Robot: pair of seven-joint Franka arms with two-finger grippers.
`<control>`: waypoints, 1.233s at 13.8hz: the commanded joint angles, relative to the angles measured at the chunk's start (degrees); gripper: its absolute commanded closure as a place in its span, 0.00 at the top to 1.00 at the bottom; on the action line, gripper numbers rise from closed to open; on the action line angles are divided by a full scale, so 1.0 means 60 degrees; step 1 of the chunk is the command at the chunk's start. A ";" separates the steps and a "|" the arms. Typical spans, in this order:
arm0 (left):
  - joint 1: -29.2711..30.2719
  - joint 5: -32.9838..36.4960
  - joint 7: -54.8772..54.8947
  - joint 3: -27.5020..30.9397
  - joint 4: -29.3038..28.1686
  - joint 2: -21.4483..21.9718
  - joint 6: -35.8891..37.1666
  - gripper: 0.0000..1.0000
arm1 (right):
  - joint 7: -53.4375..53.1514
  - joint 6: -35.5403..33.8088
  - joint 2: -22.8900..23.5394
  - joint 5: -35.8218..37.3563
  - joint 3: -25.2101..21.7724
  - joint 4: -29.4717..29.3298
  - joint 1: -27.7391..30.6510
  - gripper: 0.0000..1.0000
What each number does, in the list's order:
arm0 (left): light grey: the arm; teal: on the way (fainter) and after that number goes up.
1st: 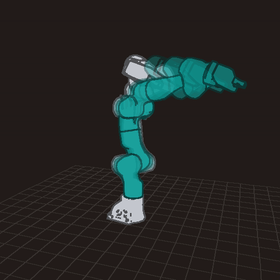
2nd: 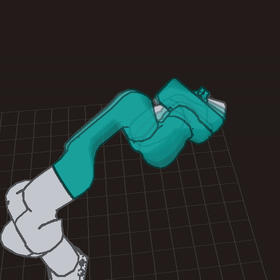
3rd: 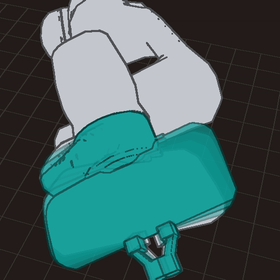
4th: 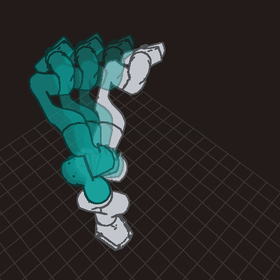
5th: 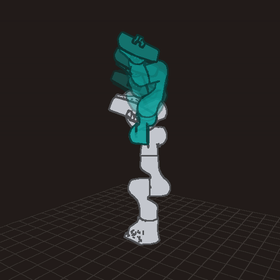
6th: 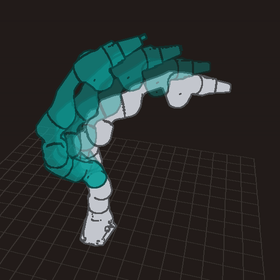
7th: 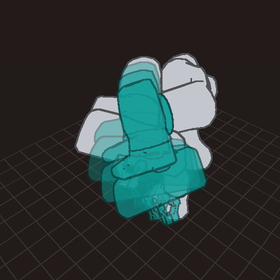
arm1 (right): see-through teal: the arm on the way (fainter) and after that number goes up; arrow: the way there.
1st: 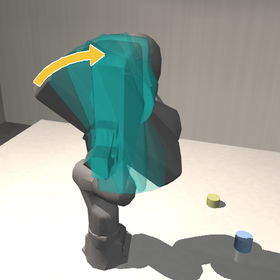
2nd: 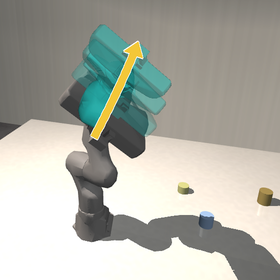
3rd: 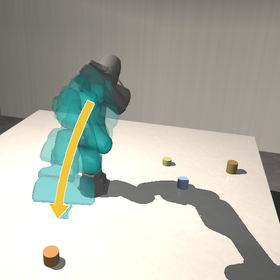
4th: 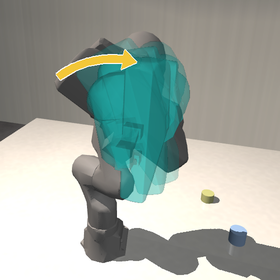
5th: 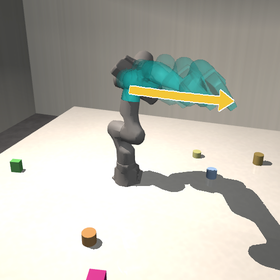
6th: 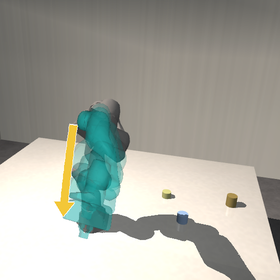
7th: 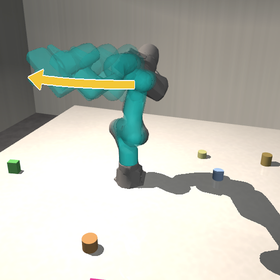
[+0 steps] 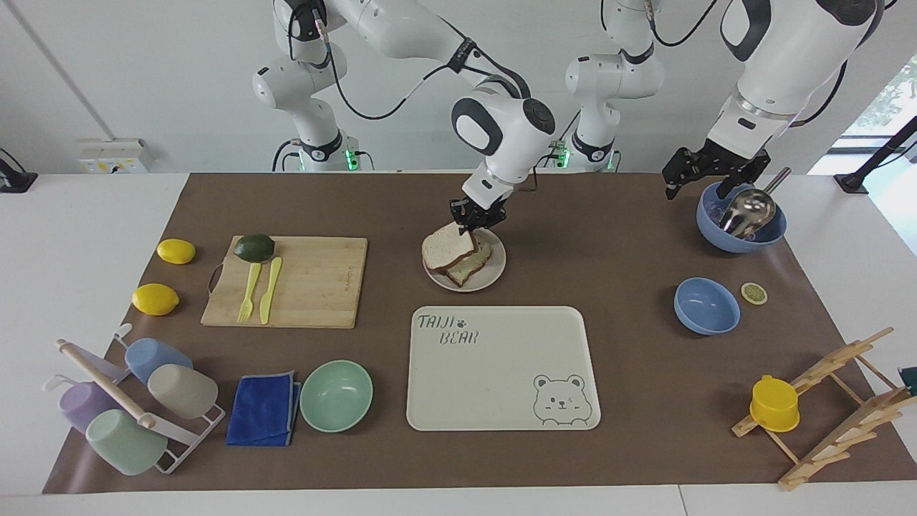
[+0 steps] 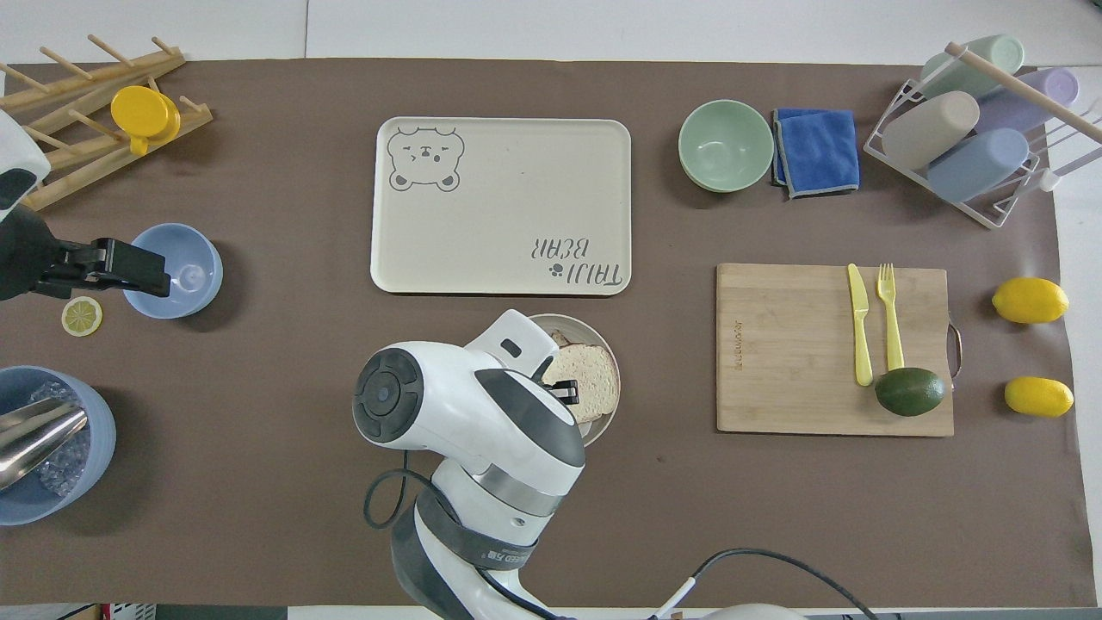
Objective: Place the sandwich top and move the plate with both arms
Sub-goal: 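Lift the bread slice with the right gripper and carry it over the plate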
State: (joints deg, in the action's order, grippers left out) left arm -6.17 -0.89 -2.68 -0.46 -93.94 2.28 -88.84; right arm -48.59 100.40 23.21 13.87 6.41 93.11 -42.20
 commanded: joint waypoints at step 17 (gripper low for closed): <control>-0.0302 0.0075 -0.0606 -0.0173 -0.2519 0.1157 -0.1759 1.00 | 0.2481 -0.0879 -0.3499 -0.1855 0.0016 0.0170 0.3716 1.00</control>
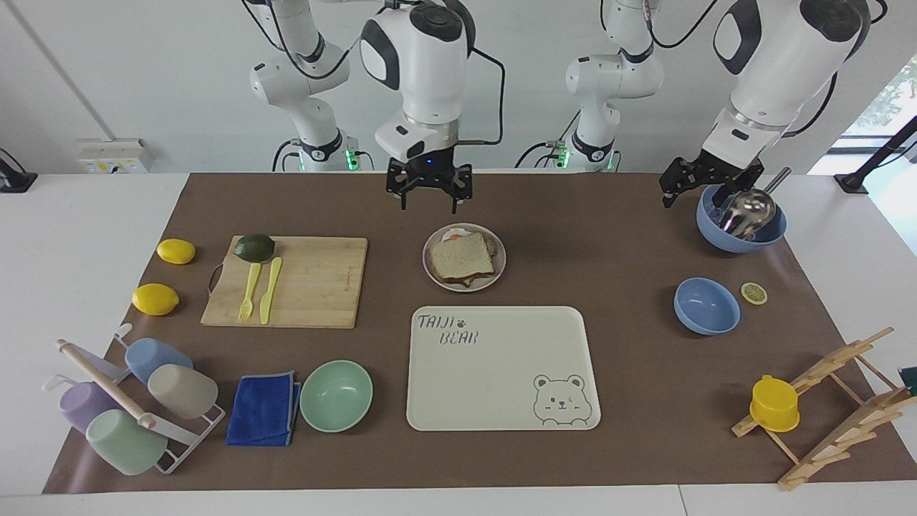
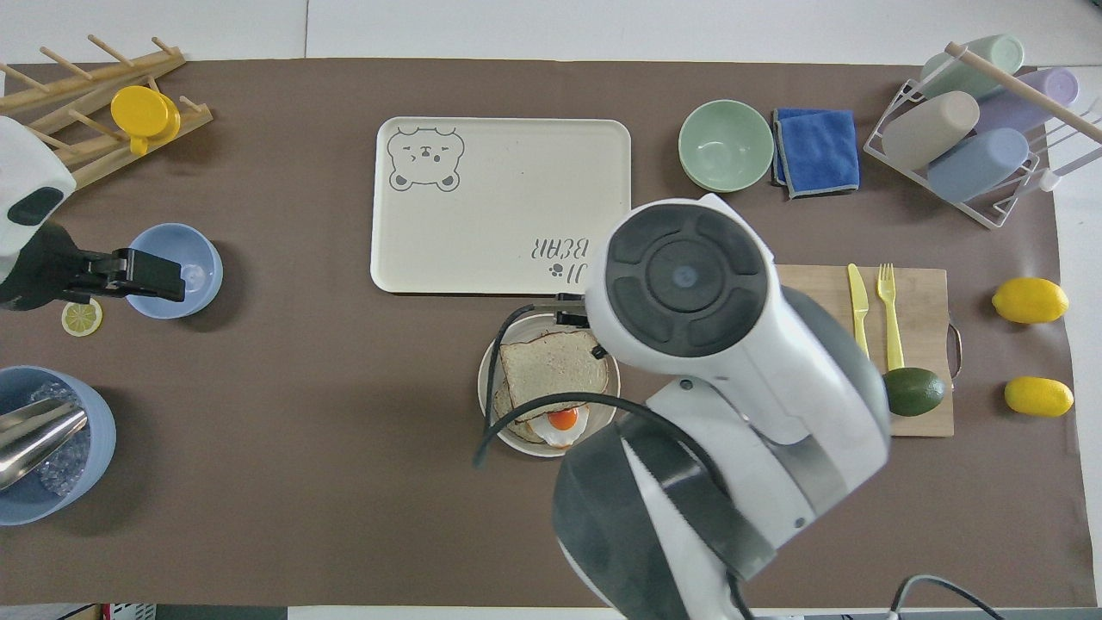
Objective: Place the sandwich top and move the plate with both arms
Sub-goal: 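Lower the bread onto the egg while the left gripper reaches the plate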
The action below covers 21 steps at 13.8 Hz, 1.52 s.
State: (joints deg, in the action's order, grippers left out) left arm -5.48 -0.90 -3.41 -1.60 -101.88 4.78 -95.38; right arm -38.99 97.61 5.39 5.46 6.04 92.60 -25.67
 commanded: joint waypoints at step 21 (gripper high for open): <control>-0.4946 -0.1461 -0.3225 0.0017 -0.4904 -0.1411 -0.7013 0.76 | 0.5370 -0.1912 -0.1514 -0.1115 -0.1109 0.0241 0.4059 1.00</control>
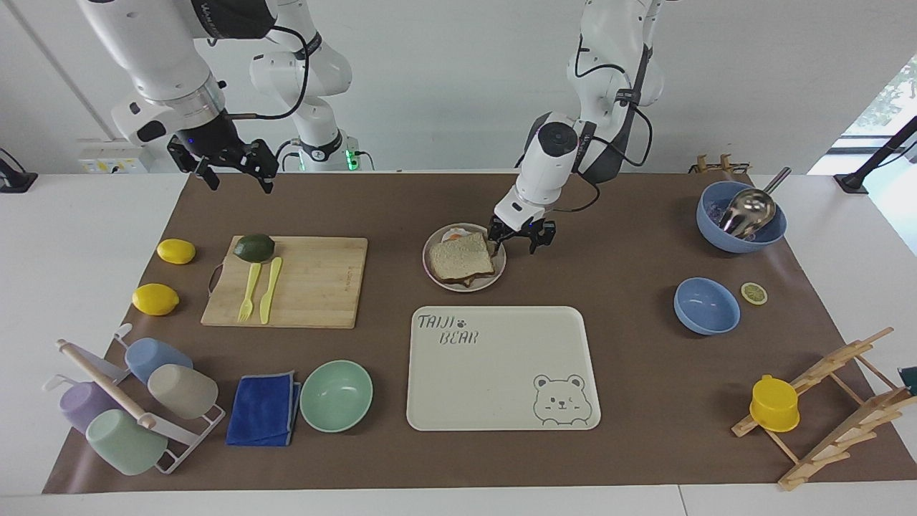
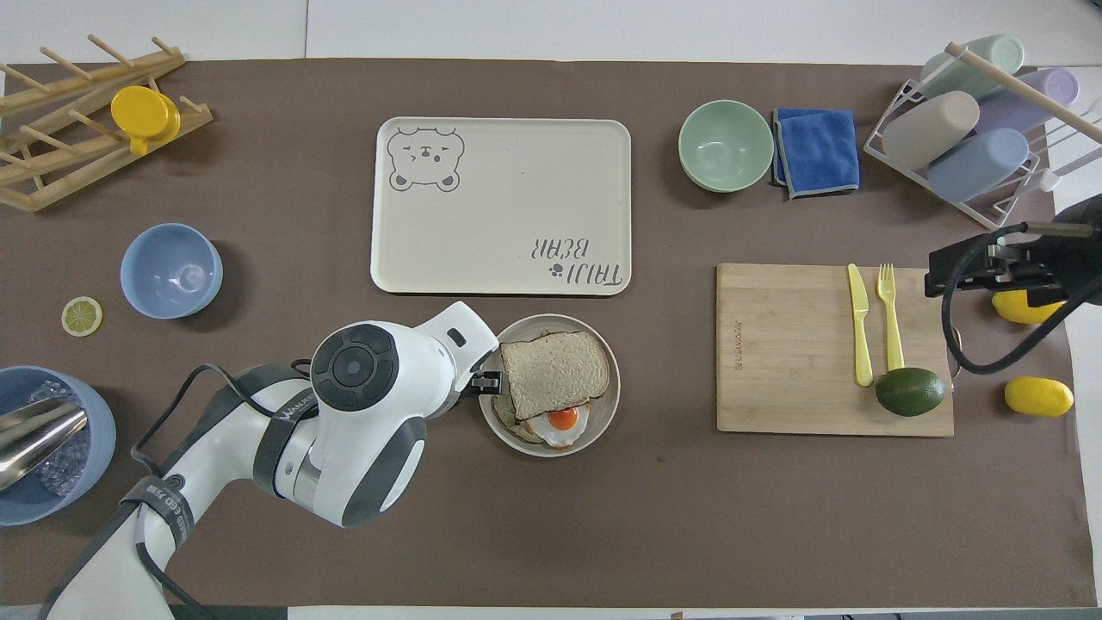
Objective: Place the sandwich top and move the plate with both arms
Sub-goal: 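Grasp the rim of the white plate with the left gripper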
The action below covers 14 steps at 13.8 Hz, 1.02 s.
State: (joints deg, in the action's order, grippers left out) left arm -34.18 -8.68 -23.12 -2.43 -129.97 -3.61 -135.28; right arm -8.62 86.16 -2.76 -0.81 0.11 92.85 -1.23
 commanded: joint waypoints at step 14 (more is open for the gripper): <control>-0.0280 -0.1279 0.0030 0.0156 -0.0209 -0.0570 -0.0789 0.17 | 0.1009 0.0156 0.0080 -0.0069 -0.0193 0.0111 0.0394 1.00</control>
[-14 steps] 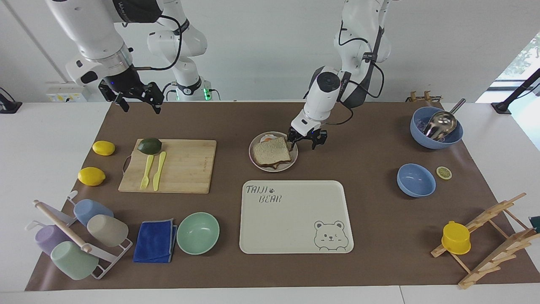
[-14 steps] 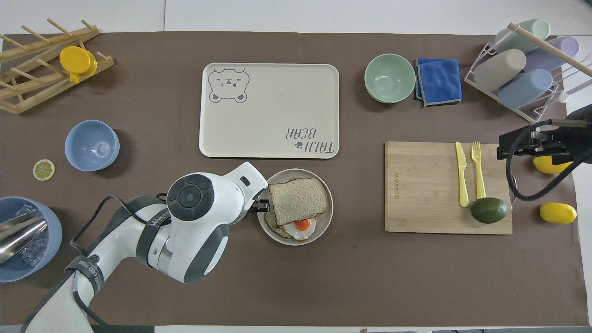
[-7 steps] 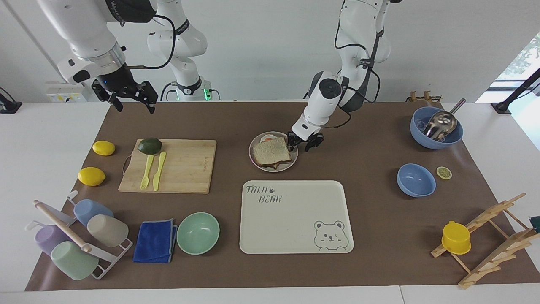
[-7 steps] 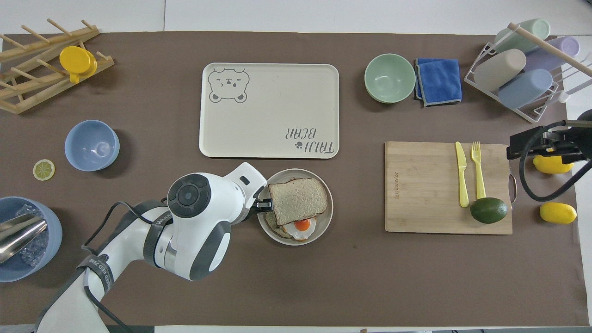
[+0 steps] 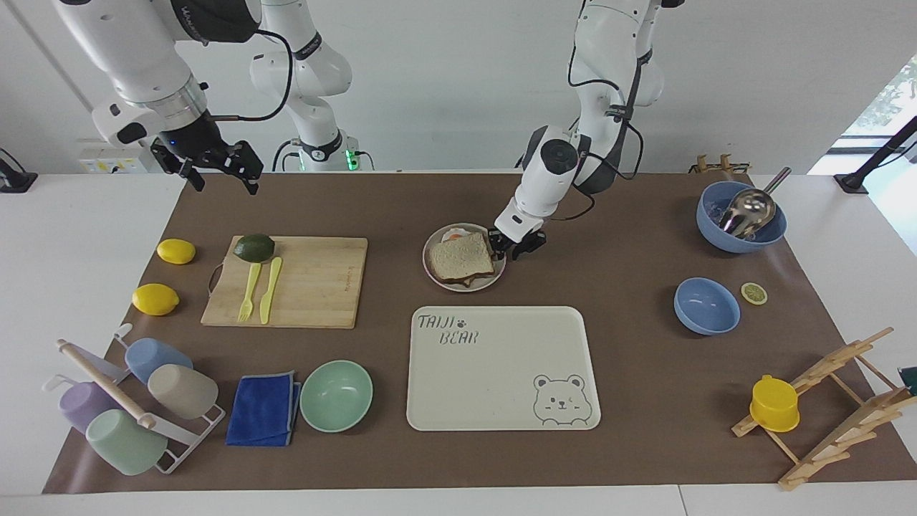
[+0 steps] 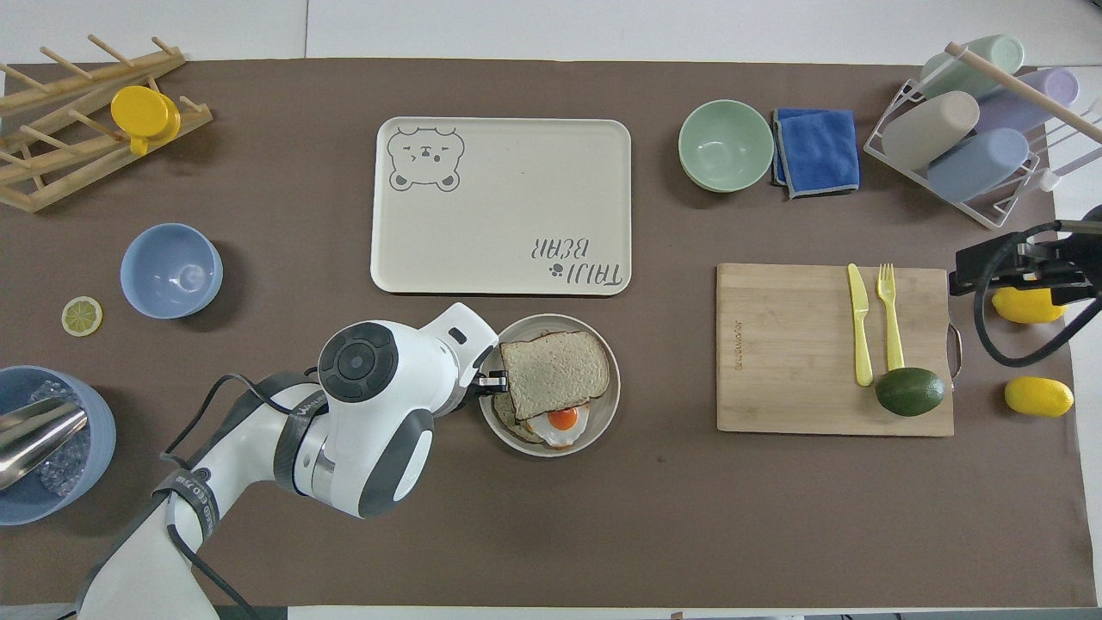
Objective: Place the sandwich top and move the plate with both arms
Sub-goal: 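Grasp the rim of the white plate with the left gripper, then slide the plate with the left gripper onto the bear-print tray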
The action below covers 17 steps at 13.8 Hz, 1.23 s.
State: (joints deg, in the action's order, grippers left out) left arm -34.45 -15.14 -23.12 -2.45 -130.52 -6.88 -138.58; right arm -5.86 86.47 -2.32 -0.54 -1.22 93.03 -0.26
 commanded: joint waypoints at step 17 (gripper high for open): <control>0.2194 -0.0699 0.0894 0.0188 0.4392 -0.0669 0.3394 0.00 | 0.1210 0.0296 0.0079 0.0061 0.0012 -0.0138 0.0264 1.00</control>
State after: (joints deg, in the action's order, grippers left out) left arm -23.35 -17.06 -18.96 -1.06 -110.53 -7.39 -120.52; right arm -0.29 89.48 -1.84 -0.55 -1.31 92.88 0.94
